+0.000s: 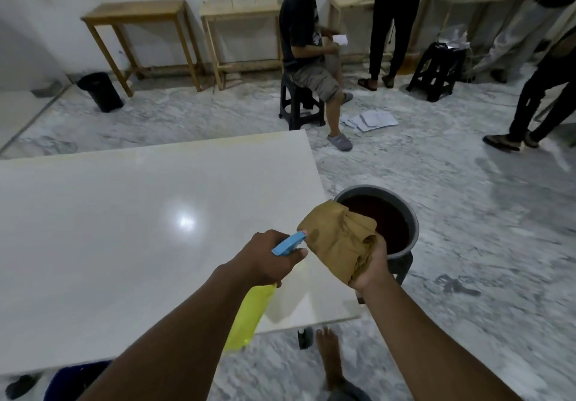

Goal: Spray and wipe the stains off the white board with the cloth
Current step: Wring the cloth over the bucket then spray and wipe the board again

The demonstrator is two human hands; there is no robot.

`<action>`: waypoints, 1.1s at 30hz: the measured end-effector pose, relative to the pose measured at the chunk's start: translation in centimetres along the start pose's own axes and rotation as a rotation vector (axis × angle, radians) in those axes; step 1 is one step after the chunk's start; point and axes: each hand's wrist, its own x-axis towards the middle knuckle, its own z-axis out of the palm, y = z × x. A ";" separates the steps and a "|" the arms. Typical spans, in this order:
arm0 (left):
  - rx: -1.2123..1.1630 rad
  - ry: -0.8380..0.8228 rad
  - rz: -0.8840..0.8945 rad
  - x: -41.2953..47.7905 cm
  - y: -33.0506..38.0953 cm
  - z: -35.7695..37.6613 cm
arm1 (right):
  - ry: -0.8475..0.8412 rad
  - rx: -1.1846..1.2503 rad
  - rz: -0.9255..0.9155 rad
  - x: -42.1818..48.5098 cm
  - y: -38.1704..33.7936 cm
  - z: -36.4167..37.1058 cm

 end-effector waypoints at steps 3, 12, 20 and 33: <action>0.072 -0.010 0.008 3.1 1.2 -1.2 | -0.027 -0.019 0.034 3.5 -1.5 2.3; 0.092 0.077 -0.033 18.8 4.0 -5.5 | 0.000 -0.250 0.214 20.0 -8.5 7.9; -0.027 0.257 -0.059 30.9 4.9 -8.8 | 0.288 -1.099 -0.196 39.6 -13.4 14.3; -0.094 0.359 -0.095 38.6 2.7 -11.2 | 0.163 -1.811 -0.497 55.0 -10.6 15.2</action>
